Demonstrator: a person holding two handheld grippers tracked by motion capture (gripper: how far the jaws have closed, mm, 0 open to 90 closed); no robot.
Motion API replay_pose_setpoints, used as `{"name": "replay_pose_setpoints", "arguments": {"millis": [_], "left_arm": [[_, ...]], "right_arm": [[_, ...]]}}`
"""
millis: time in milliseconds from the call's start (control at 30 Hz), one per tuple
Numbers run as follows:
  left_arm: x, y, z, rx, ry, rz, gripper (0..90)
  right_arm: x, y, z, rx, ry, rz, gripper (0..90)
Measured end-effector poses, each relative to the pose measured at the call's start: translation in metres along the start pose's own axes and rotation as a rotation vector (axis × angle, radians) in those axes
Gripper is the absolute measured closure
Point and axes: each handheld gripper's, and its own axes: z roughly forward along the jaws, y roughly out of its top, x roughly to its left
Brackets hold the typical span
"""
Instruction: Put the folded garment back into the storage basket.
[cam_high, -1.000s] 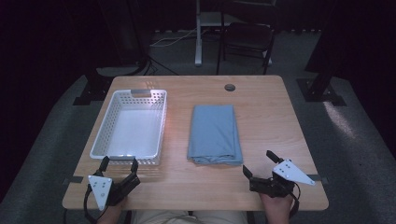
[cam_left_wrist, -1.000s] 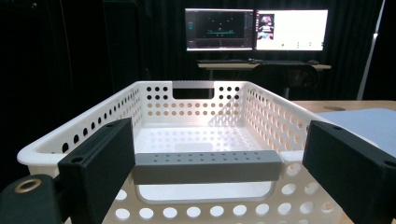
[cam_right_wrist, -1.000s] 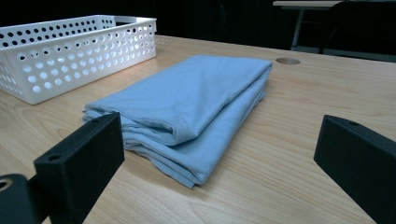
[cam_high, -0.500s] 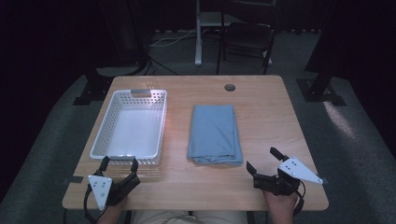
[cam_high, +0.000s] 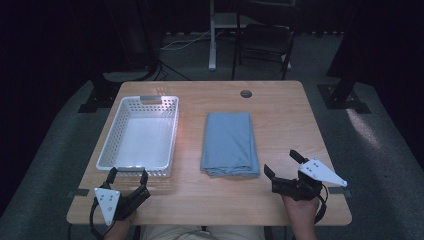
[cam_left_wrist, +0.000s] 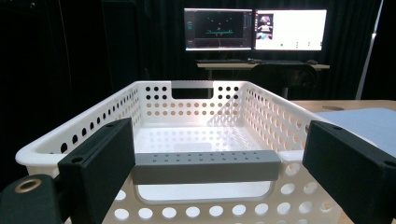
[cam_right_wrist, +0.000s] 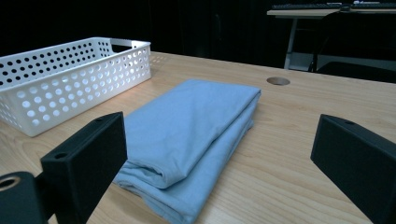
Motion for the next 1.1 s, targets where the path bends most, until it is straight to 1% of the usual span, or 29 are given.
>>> {"name": "replay_pose_setpoints", "arguments": {"millis": [200,333,467,767,933,1100], "left_arm": [[0.000,0.000,0.000,0.000,0.000,0.000,10.7],[0.000,0.000,0.000,0.000,0.000,0.000,10.7],[0.000,0.000,0.000,0.000,0.000,-0.001,10.7],[0.000,0.000,0.000,0.000,0.000,-0.001,10.7],[0.000,0.000,0.000,0.000,-0.001,-0.002,10.7],[0.000,0.000,0.000,-0.001,0.000,-0.003,10.7]], "right_arm": [[-0.001,0.006,0.000,-0.005,0.003,0.006,3.3],[0.000,0.014,0.000,-0.012,0.004,-0.001,3.3],[0.001,0.026,0.001,-0.026,0.008,-0.013,3.3],[0.002,0.050,0.004,-0.034,0.016,-0.041,3.3],[0.001,0.057,0.007,-0.051,0.020,-0.027,3.3],[-0.001,0.059,0.014,-0.045,0.023,-0.012,3.3]]}}
